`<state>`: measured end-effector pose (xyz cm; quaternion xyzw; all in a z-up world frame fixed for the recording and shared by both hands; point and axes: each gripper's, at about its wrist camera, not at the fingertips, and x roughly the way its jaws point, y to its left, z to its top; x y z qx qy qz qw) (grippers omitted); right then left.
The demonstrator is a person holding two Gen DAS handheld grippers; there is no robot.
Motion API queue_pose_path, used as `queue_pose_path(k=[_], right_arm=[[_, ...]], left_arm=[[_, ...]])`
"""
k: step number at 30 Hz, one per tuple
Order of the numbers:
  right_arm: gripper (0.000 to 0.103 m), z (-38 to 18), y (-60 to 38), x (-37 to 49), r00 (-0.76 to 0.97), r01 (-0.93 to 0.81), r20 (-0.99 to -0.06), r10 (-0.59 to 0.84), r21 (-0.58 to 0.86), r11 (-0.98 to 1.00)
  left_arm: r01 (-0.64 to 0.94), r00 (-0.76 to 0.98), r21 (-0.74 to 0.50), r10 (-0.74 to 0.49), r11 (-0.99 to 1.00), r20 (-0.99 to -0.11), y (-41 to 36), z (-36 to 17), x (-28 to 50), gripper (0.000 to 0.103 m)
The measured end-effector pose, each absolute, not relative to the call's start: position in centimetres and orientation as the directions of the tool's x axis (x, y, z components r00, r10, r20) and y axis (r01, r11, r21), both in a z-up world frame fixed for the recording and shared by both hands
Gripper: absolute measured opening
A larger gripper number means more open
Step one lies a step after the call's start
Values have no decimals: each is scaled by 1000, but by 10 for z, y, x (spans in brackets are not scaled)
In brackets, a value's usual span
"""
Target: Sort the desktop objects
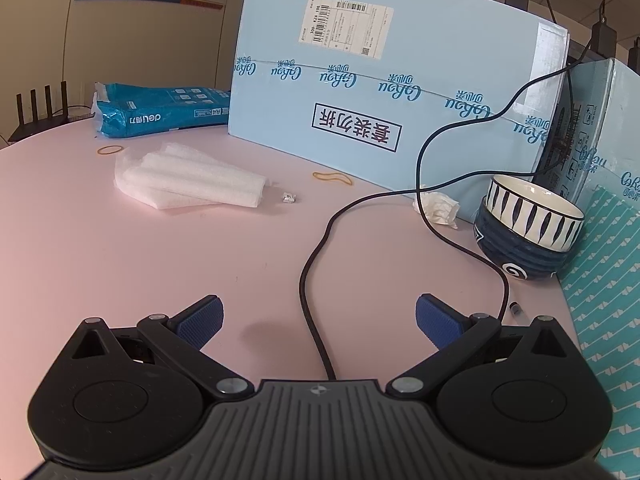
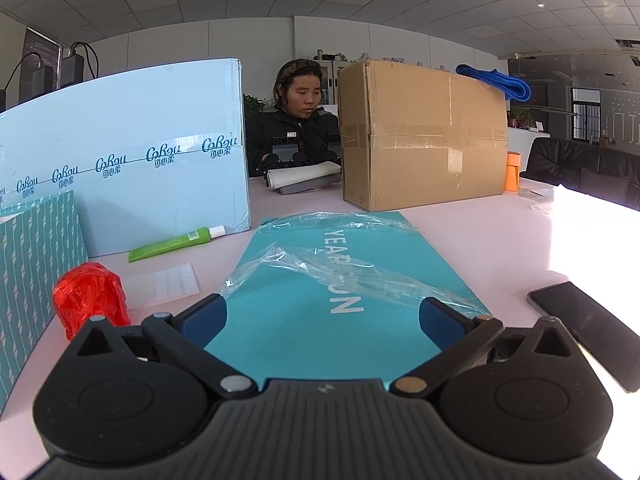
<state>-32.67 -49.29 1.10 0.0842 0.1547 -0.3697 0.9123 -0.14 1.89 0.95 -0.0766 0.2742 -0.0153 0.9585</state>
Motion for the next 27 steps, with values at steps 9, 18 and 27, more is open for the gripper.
queue_pose_path(k=[9, 18, 27], right_arm=[[103, 10, -486, -317, 690, 670, -356, -630, -17, 742], [103, 9, -485, -310, 677, 663, -384, -628, -55, 747], [103, 6, -488, -307, 630, 699, -404, -663, -78, 711]], left_arm=[[-13, 846, -167, -78, 986, -527, 20, 9, -1, 103], [-13, 844, -176, -83, 984, -530, 22, 9, 0, 103], [-13, 842, -189, -91, 982, -531, 23, 8, 0, 103]])
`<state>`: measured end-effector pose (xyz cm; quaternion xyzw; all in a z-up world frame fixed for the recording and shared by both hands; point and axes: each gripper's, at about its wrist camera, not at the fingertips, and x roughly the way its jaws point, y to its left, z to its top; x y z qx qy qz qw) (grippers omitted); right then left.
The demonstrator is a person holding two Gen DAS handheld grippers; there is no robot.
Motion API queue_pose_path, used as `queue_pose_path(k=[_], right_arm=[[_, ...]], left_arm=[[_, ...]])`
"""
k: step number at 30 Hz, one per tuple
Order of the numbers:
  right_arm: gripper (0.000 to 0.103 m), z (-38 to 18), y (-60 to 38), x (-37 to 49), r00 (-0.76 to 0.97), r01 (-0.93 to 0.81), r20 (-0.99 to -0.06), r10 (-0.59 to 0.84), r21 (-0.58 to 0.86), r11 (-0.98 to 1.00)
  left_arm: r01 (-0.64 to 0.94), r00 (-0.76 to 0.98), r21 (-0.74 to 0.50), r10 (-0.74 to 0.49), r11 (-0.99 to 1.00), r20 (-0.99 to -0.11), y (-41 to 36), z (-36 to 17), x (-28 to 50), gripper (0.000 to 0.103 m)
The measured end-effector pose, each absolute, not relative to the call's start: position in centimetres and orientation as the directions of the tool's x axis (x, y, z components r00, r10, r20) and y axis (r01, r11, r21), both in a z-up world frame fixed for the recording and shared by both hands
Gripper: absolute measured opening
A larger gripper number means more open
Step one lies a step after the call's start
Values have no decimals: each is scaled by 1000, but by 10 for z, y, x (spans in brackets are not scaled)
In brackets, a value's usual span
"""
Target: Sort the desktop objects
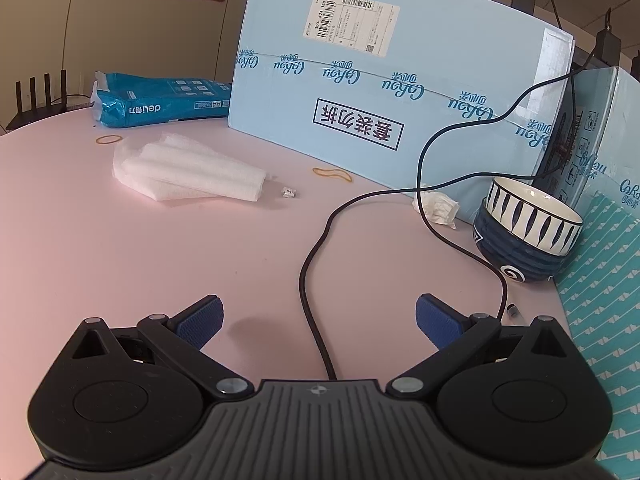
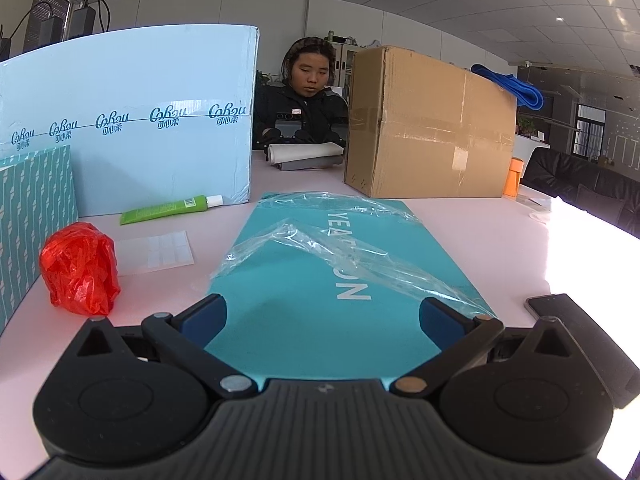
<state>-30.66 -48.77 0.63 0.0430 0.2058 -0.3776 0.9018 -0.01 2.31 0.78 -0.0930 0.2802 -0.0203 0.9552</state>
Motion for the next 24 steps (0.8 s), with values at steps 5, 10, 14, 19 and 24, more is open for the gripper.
queue_pose_path(k=[5, 10, 14, 19, 24], right_arm=[[103, 5, -488, -306, 626, 697, -410, -663, -85, 712], [103, 5, -488, -307, 650, 678, -406, -643, -73, 731], [103, 5, -487, -308, 672, 653, -409, -617, -64, 754], [103, 6, -481, -302, 705, 600, -410, -579, -90, 795], [103, 4, -475, -291, 693, 570, -439, -572, -154, 807]], left_arm=[[-13, 841, -194, -94, 981, -533, 24, 7, 0, 103], [-14, 840, -198, -96, 980, -534, 24, 7, 0, 103], [-14, 839, -201, -97, 980, -535, 25, 7, 0, 103], [-12, 837, -210, -105, 978, -537, 26, 7, 1, 103], [-13, 836, -218, -109, 976, -538, 27, 6, 2, 103]])
